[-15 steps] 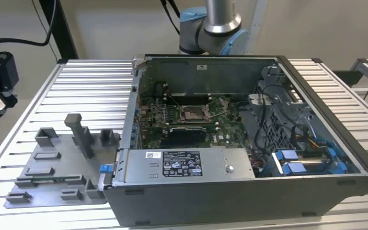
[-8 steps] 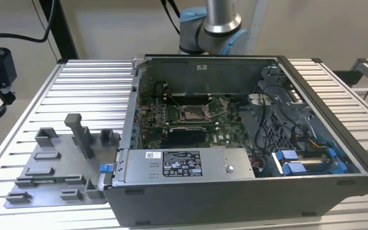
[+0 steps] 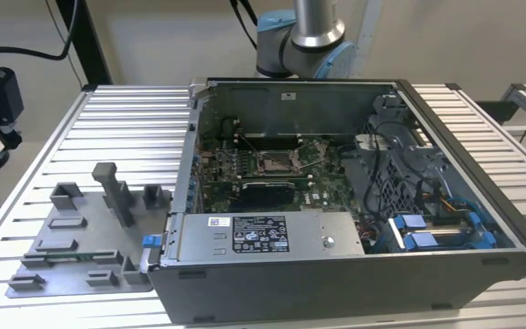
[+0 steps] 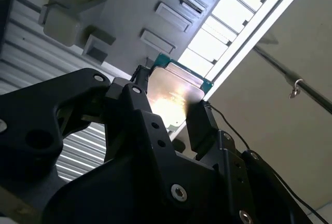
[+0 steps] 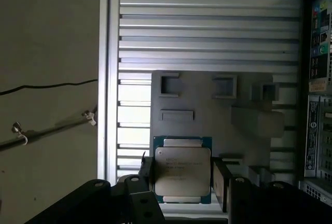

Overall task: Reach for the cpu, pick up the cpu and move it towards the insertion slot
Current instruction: 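Pick up the cpu and move it towards the insertion slot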

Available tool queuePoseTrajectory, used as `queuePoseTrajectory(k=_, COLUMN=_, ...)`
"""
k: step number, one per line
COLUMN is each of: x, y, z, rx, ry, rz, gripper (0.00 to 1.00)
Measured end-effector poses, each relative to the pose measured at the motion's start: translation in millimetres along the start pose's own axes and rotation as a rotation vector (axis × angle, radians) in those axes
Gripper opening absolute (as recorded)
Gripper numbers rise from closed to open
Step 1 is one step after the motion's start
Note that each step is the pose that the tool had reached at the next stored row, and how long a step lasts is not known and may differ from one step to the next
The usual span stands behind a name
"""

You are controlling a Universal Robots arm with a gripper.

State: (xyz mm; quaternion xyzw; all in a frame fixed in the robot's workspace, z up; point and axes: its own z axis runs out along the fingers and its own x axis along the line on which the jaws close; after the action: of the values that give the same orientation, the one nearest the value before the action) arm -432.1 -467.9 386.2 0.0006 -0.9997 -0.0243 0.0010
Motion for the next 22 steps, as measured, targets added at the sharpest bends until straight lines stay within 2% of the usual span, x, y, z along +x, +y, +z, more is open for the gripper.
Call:
queuePoseTrajectory(k=8, x=-2.1, y=-0.1, z=-0.1, rx=0.0001, ry=0.0000, rz=0.000, gripper=0.00)
queuePoseTrajectory(k=22, x=-26.5, y=0.0, z=-0.1, rx=0.0000, ry=0.0007, rz=0.000, gripper=0.00)
